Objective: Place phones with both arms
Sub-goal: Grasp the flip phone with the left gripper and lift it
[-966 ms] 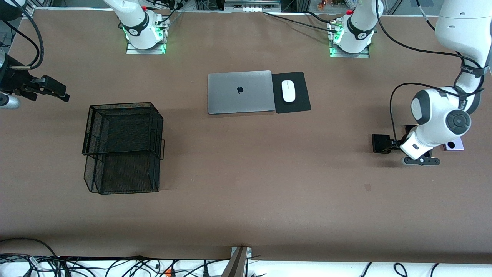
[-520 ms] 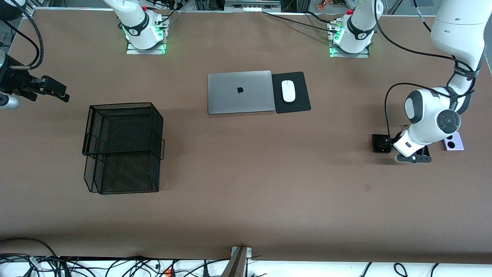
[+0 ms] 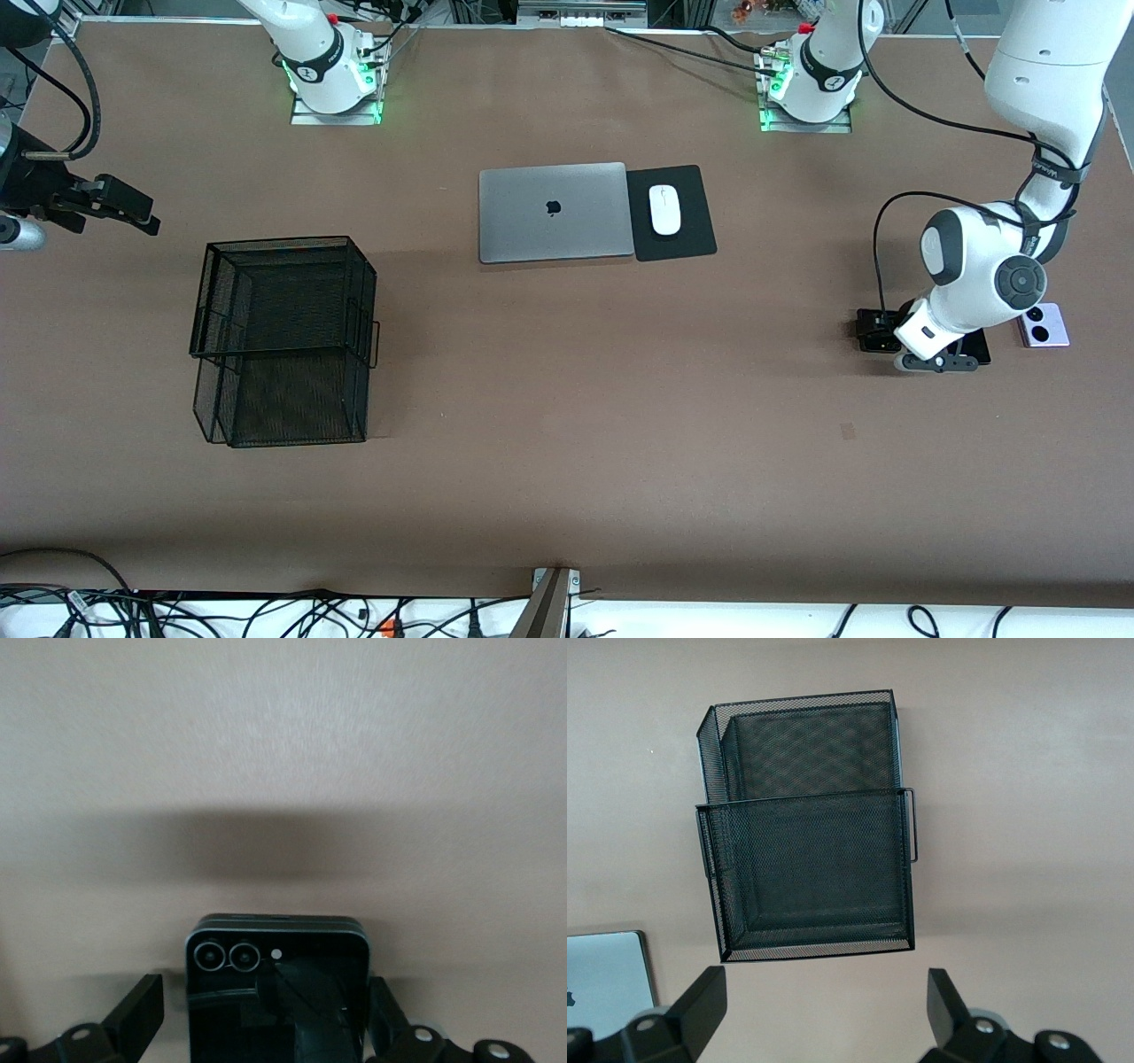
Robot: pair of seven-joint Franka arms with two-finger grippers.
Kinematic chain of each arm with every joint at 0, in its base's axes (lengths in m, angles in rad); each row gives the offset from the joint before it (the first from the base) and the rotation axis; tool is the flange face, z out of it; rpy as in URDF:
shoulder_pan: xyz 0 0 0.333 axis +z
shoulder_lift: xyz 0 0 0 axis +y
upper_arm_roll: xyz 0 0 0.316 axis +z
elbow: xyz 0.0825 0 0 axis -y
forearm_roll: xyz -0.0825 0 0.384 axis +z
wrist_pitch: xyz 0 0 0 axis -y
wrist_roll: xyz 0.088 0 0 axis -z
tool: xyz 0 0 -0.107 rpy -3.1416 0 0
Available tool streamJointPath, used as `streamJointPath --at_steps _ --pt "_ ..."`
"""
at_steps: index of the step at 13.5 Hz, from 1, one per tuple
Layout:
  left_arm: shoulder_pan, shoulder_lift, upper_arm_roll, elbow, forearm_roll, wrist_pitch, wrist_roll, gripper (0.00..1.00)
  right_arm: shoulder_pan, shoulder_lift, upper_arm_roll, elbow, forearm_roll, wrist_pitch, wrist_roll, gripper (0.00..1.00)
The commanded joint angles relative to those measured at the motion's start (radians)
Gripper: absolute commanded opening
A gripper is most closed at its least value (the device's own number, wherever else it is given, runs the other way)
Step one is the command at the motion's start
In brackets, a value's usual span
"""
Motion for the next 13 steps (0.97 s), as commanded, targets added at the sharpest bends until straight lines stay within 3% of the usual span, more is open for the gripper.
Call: streamJointPath --at_steps 1,2,3,4,7,10,13 --pt "0.010 0.006 -0.011 -0.002 -0.025 0.004 0.021 1.00 -0.013 -0.002 0.008 0.010 0.010 -0.002 0.007 1.00" --pt "0.010 0.006 -0.011 -0.002 -0.025 0.001 0.023 0.64 -0.013 -0.002 0.008 0.011 0.010 -0.002 0.007 1.00" --pt "0.010 0.002 -0.011 0.004 -0.025 -0.013 0.021 0.46 -0.013 -0.002 0.008 0.010 0.010 -0.001 0.007 1.00" --pt "0.007 -0.004 -0.014 0.012 -0.025 -0.037 0.021 0.39 -0.013 -0.002 0.008 0.011 0.010 -0.001 0.007 1.00" --pt "0.001 -0.031 -0.063 0.109 -0.027 -0.208 0.003 0.33 -0.013 -0.002 0.008 0.010 0.010 -0.001 0.007 1.00" --pt "-0.037 -0.023 -0.164 0.375 -0.027 -0.546 -0.161 0.32 -0.013 -0.001 0.008 0.010 0.014 0.002 0.007 1.00" --pt "-0.181 0.050 -0.178 0.525 -0.048 -0.591 -0.275 0.31 -0.011 0.001 0.010 0.010 0.014 0.005 0.007 1.00"
